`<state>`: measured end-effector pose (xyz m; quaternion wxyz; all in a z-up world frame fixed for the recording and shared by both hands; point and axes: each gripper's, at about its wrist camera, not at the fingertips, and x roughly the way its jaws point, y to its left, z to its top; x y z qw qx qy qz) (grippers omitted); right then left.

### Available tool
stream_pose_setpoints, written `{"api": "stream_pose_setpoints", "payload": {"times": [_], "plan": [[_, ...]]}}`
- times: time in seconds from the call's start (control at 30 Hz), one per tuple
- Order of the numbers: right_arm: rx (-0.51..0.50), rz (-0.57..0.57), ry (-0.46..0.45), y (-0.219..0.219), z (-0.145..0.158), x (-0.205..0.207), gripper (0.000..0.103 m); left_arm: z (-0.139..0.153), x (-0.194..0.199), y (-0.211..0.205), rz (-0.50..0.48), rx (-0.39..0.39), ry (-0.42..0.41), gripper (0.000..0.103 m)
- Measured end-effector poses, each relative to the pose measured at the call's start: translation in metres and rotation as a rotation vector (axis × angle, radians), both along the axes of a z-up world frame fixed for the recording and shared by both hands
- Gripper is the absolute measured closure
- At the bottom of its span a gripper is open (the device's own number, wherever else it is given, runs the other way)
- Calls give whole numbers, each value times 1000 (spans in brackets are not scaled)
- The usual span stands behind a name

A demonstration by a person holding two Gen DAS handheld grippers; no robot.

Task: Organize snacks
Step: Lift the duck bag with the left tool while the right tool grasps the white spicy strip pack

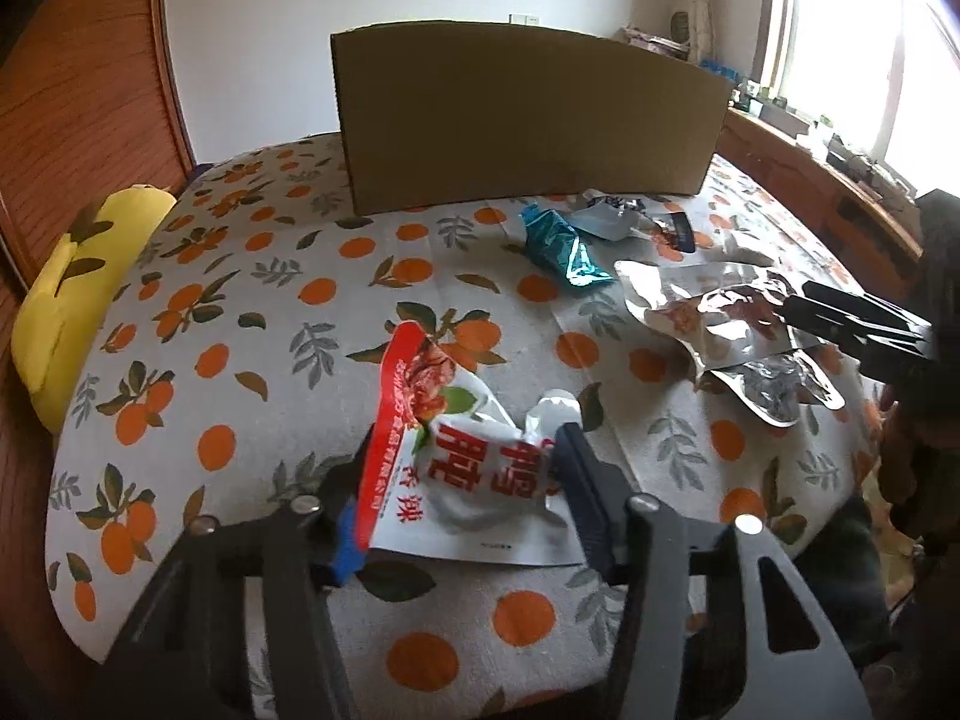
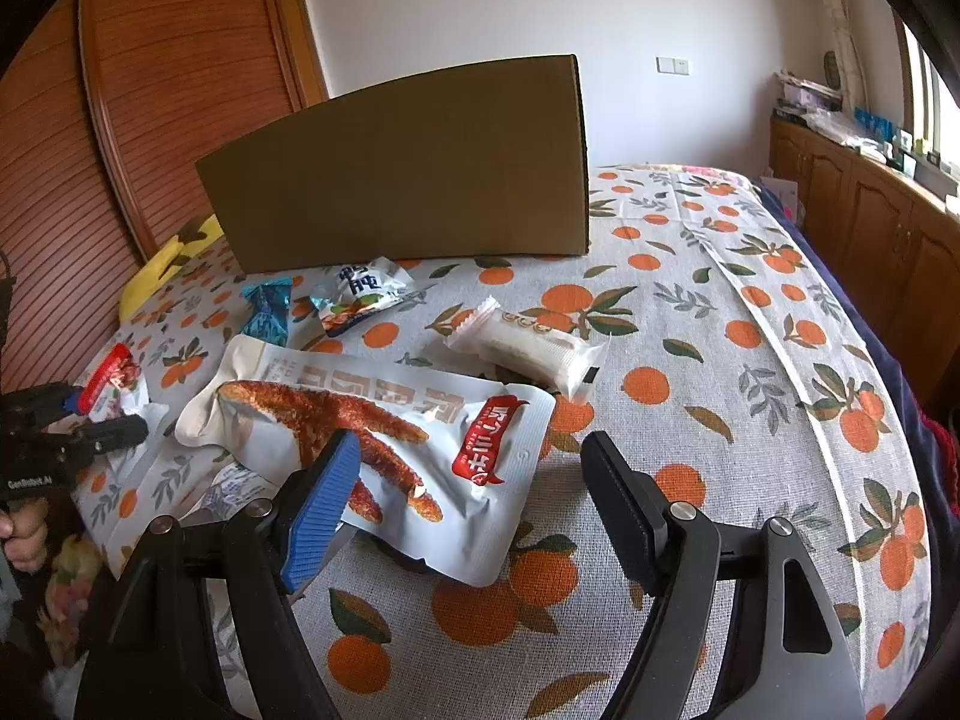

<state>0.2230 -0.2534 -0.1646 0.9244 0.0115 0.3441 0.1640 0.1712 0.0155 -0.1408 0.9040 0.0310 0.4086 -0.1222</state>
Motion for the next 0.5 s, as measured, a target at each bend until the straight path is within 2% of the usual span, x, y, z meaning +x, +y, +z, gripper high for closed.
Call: {"api": "stream_pose_setpoints", "payload": {"times": [0.03,0.1,0.33,0.43,0.5], "plan": [[-1,1,0,0,0,0,26,1,-2,0,1,5,-11,57],[1,0,0,0,0,0,26,7,-6,1,12,-3,-35,74],[0,0,-1,0,0,1,26,16,-6,14,29,-101,-10,83],[1,-1,-1,-1,0,1,26,20,-10,18,35,-137,-29,93],[1,-1,-1,0,0,0,26,22,-11,18,33,-142,-27,95]]}}
